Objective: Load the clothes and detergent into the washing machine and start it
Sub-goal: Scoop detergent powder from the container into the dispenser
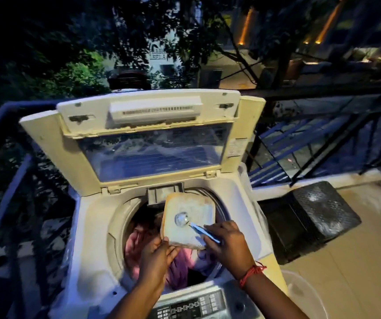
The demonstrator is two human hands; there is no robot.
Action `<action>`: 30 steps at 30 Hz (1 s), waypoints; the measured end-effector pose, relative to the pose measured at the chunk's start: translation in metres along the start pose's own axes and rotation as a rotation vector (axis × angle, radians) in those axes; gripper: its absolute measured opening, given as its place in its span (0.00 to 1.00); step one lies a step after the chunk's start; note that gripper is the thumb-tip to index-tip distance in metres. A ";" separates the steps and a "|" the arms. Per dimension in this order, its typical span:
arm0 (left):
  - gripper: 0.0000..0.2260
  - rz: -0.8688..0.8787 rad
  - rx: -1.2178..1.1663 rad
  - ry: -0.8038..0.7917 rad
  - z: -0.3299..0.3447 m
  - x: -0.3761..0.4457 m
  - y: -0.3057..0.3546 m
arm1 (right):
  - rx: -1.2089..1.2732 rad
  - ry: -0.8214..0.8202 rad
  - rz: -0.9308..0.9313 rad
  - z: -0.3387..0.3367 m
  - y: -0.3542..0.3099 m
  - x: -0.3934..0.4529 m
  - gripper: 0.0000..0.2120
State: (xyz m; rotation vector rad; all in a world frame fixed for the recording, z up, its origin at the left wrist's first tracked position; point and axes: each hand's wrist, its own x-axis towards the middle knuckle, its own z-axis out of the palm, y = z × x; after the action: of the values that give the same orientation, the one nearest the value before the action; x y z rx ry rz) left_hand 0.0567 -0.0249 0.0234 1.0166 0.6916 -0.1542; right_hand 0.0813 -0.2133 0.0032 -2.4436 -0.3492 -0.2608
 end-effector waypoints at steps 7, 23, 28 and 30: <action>0.10 -0.045 0.093 -0.161 0.063 -0.006 -0.028 | 0.337 0.318 0.474 -0.047 0.034 -0.028 0.09; 0.11 -0.164 0.406 -0.495 0.273 0.018 -0.126 | 1.046 0.815 1.175 -0.158 0.197 -0.069 0.09; 0.08 -0.226 0.456 -0.477 0.340 0.041 -0.176 | 1.056 0.906 1.248 -0.181 0.263 -0.081 0.09; 0.07 -0.242 0.497 -0.467 0.365 0.050 -0.198 | 1.067 0.942 1.289 -0.186 0.290 -0.084 0.09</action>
State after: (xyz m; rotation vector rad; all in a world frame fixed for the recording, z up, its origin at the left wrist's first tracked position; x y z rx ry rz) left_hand 0.1785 -0.4212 -0.0280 1.3055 0.3464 -0.7798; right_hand 0.0735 -0.5649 -0.0432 -0.9286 1.1525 -0.4263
